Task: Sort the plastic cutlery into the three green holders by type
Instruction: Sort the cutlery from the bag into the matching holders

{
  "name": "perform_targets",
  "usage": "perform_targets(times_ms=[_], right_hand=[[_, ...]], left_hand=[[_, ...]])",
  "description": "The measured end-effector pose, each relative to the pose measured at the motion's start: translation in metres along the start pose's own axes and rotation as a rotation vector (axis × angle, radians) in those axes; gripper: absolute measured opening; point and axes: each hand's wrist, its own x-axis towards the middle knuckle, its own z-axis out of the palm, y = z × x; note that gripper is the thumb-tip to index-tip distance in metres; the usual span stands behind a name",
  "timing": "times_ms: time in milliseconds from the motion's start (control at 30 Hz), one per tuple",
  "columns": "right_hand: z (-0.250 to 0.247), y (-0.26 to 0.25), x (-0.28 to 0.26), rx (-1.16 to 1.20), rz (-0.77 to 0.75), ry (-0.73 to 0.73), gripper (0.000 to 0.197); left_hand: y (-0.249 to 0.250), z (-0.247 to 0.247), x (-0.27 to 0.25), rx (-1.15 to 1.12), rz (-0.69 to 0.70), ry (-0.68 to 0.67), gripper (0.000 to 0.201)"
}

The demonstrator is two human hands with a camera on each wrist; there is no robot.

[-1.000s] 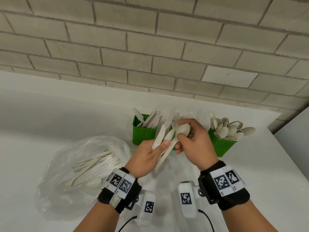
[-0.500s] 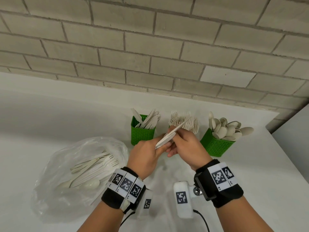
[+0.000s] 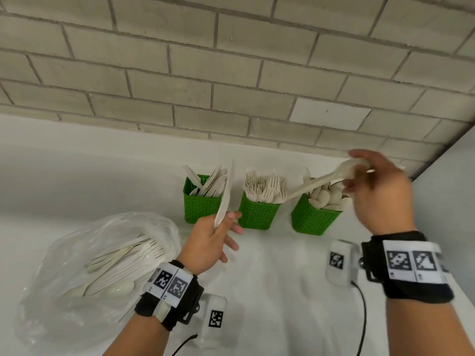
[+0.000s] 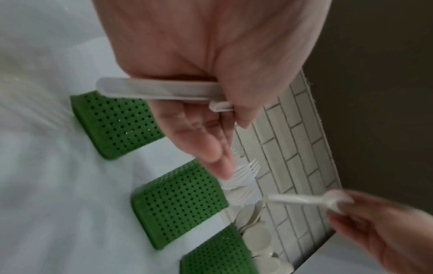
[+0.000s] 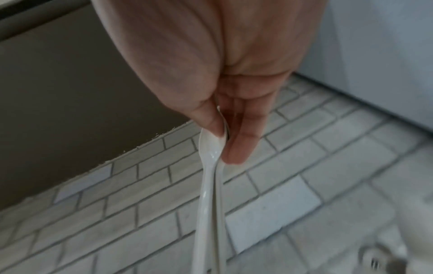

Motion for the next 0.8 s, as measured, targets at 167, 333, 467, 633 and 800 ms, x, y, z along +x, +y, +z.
perform_targets(times_ms=[167,333,467,633,800], right_hand=[[-0.016,0.022,0.017,-0.195,-0.107,0.177,0.036],[-0.007,0.03,0.017,-0.289,-0.157,0.121,0.042],[-0.01,0.029,0.027,-0.347,-0.174,0.078,0.047],[-0.008,0.03,0.031,-0.405,-0.158,0.055,0.042],[0.016,0.043,0.034,-0.441,-0.242,-0.198,0.052]], left_hand=[[0.005,0.007,-0.003,-0.037,0.02,-0.073,0.033],[0.009,0.01,-0.007,-0.016,0.052,-0.095,0.037],[0.008,0.009,-0.006,-0.06,0.047,-0.085,0.035],[0.006,0.009,-0.006,-0.066,0.06,-0.071,0.035],[0.005,0.014,-0.004,-0.066,0.088,-0.081,0.035]])
